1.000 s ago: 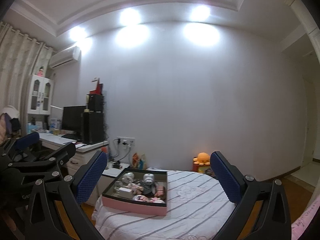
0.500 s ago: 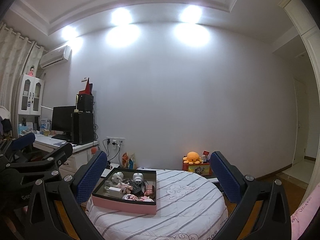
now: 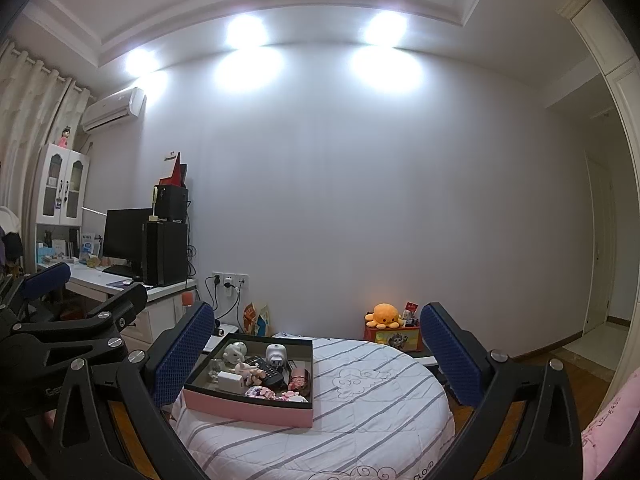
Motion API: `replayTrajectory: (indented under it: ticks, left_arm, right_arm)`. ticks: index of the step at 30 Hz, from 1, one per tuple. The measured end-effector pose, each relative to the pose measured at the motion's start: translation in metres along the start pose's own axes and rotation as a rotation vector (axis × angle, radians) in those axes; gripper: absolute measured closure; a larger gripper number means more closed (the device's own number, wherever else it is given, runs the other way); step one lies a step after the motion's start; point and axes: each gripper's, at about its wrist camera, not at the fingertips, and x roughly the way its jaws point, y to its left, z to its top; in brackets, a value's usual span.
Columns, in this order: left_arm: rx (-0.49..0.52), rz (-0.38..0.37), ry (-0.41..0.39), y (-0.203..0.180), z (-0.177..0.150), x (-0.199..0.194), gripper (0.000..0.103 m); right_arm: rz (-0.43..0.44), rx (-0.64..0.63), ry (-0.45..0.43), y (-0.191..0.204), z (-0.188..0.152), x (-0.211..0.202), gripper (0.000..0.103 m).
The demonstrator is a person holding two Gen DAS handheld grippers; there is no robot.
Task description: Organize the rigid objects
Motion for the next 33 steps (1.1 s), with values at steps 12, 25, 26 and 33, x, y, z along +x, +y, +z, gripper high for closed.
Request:
replayTrajectory:
  ticks: [12,25,26,33]
  left_arm:
    - [-0.001,-0.001,-0.007,0.0012,0.0006,-0.0007,0.000]
    - [0.010,0.011,-0.023,0.0022,0.0010,-0.0019,0.000]
    - [0.008,0.010,-0.022,0.0023,0.0009,-0.0020,0.000]
    - [0.008,0.010,-0.022,0.0027,-0.0001,-0.0024,0.000]
  right_arm:
    - [0.007,-0.001,-0.001,-0.0011,0.0012,0.0021,0.000]
    - [0.009,-0.002,-0.003,-0.0018,0.0014,0.0027,0.000]
    - [0.009,-0.002,-0.002,-0.0016,0.0012,0.0025,0.000]
    - [0.009,-0.003,0.000,-0.0026,0.0009,0.0025,0.000]
